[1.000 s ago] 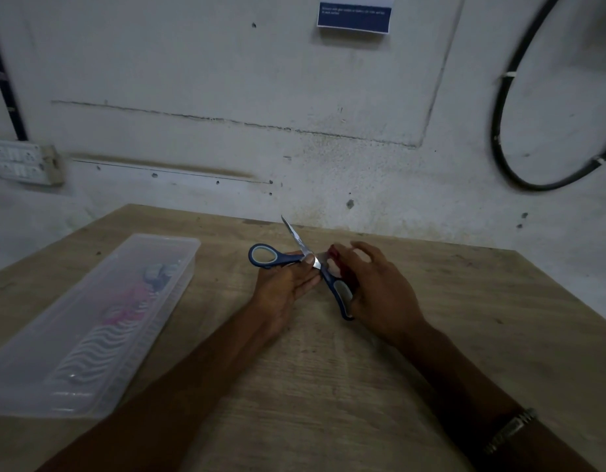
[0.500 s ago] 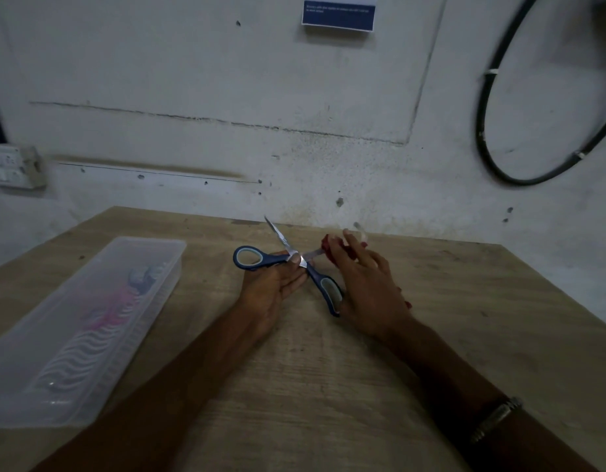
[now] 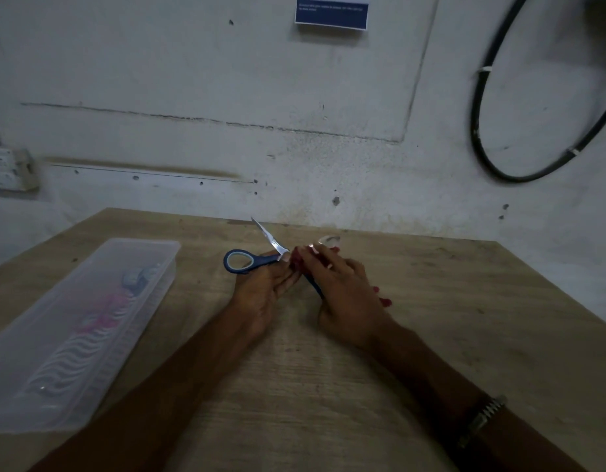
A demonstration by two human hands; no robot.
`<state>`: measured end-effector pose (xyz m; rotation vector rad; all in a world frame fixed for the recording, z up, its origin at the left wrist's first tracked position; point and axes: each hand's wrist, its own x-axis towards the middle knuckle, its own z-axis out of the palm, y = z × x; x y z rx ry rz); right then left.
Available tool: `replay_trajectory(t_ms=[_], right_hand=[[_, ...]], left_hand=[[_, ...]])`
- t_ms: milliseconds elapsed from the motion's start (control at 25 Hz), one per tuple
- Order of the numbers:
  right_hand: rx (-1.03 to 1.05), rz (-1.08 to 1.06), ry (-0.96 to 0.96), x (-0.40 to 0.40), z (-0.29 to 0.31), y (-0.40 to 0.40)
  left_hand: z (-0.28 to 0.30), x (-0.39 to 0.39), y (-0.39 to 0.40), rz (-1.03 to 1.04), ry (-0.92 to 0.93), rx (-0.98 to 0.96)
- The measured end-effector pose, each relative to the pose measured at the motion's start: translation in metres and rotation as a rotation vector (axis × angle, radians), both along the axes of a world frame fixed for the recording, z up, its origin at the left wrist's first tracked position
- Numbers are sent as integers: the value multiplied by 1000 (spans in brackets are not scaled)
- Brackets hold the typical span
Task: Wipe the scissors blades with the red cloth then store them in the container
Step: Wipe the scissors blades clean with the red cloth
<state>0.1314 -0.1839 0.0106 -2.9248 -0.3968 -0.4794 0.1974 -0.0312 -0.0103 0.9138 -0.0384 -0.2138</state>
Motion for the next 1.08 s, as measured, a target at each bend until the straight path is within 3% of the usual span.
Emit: replay_trajectory(t_ms=[200, 400, 640, 840, 1080], right_hand=[[38, -189, -114, 7, 1, -14], [-12, -8, -46, 1, -1, -1], [123, -220, -90, 10, -2, -17], [-7, 2, 13, -3, -2, 6], [173, -216, -93, 4, 1, -22]], left_hand=[[1, 0, -2, 15, 43, -14], [0, 1, 0, 4, -5, -14], [1, 2, -1, -9, 26, -10], [3, -1, 0, 10, -7, -32], [3, -2, 0, 12, -3, -24]])
